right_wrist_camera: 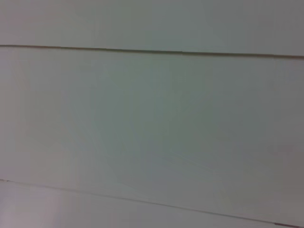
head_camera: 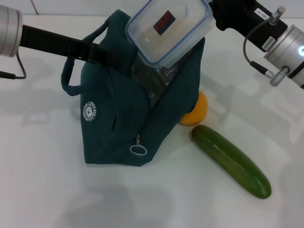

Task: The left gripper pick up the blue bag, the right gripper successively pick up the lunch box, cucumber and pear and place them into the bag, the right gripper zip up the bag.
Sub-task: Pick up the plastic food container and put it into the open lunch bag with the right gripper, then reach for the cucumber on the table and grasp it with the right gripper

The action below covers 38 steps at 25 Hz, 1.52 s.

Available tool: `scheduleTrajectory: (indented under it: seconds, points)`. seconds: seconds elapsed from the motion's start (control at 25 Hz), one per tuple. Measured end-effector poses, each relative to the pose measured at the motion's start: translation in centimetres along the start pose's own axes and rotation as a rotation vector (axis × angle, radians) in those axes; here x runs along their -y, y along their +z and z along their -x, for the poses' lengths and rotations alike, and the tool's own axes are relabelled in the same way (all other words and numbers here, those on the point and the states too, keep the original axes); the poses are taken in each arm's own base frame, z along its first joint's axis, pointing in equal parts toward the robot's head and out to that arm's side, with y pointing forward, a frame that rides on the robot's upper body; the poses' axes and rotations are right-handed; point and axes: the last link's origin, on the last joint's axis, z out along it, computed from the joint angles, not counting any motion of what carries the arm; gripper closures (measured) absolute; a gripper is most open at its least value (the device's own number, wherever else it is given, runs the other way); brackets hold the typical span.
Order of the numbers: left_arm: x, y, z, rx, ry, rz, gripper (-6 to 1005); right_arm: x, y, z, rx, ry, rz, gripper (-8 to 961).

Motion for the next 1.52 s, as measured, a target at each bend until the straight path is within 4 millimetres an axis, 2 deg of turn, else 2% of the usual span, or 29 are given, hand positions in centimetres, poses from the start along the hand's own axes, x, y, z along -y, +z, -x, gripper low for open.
scheduleTrajectory:
  seconds: [0.44, 0.88, 1.12, 1.32, 1.52]
  points:
    - [0.0, 0.0, -0.1, -0.001, 0.006, -0.001, 959, 0.6, 0.3, -0.2, -0.008, -0.003, -0.047, 802]
    - [-0.2, 0.7, -0.1, 0.013, 0.008, 0.022, 960, 0.2, 1.2, -0.3, -0.039, -0.023, -0.037, 798]
    - [-0.2, 0.7, -0.1, 0.012, 0.008, 0.022, 960, 0.0, 0.9, -0.2, -0.034, -0.02, -0.019, 593]
    - [0.0, 0.7, 0.2, 0.011, 0.007, 0.022, 960, -1.0, 0.1, 0.6, -0.04, -0.079, 0.038, 364]
    - [0.2, 1.0, 0.6, 0.016, 0.001, 0.04, 959, -1.5, -2.0, 1.3, -0.043, -0.173, 0.075, 310]
